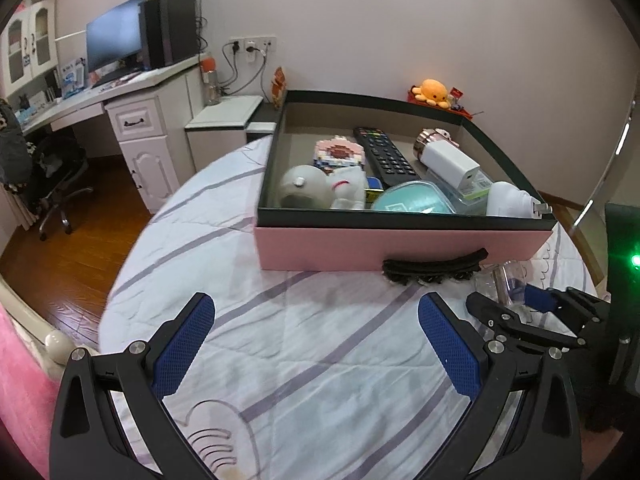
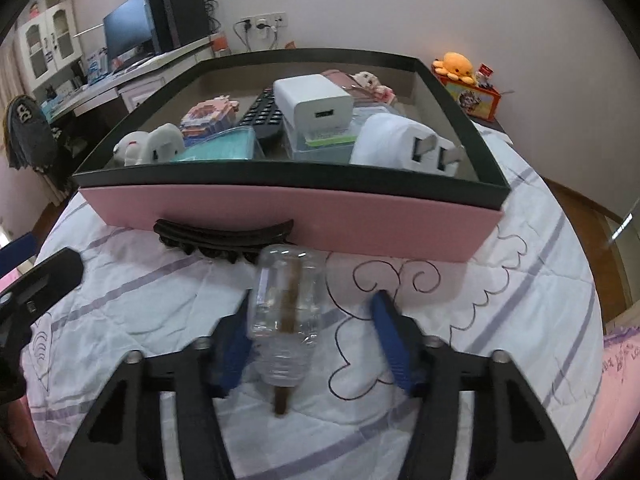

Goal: Organize rigid objects
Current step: 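Move the right tool to the clear glass bottle and close on it, then grasp the black hair clip with the left tool while the right tool lifts the bottle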

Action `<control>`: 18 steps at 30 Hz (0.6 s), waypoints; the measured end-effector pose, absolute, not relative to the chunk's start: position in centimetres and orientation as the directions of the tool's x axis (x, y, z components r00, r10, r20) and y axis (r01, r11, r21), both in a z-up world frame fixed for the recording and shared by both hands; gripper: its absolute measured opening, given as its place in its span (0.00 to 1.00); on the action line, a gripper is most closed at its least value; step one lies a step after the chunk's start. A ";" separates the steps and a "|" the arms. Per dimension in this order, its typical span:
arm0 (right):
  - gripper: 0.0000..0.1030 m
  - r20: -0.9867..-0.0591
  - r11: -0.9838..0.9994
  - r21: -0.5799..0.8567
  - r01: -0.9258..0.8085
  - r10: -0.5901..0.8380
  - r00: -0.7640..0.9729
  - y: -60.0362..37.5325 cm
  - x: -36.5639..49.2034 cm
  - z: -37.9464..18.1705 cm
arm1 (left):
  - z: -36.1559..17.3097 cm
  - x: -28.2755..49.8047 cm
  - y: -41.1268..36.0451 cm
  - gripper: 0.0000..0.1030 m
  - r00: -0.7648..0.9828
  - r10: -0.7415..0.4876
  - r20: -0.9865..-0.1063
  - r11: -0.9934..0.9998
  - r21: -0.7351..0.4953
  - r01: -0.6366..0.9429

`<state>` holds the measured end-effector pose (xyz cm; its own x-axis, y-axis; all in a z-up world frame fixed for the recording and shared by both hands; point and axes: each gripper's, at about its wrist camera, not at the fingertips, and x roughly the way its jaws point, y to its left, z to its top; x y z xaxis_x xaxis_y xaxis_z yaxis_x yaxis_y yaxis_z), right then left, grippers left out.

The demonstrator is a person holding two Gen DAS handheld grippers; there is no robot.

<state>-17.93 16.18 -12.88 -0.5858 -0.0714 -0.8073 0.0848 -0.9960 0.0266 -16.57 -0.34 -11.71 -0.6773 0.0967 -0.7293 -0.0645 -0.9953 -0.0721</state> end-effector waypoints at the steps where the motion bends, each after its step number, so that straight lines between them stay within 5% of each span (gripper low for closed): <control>1: 0.36 -0.806 -0.996 0.029 0.085 -0.074 -0.588 16.3 -17.9 -12.8 | -11.9 -16.8 0.0 1.00 -0.671 0.105 -0.734 -0.995 -0.076 -0.071; 18: 0.31 -0.795 -0.998 0.045 0.045 -0.063 -0.603 20.2 -16.6 -12.2 | -13.6 -20.1 7.2 1.00 -0.590 0.195 -0.783 -0.980 -0.134 -0.146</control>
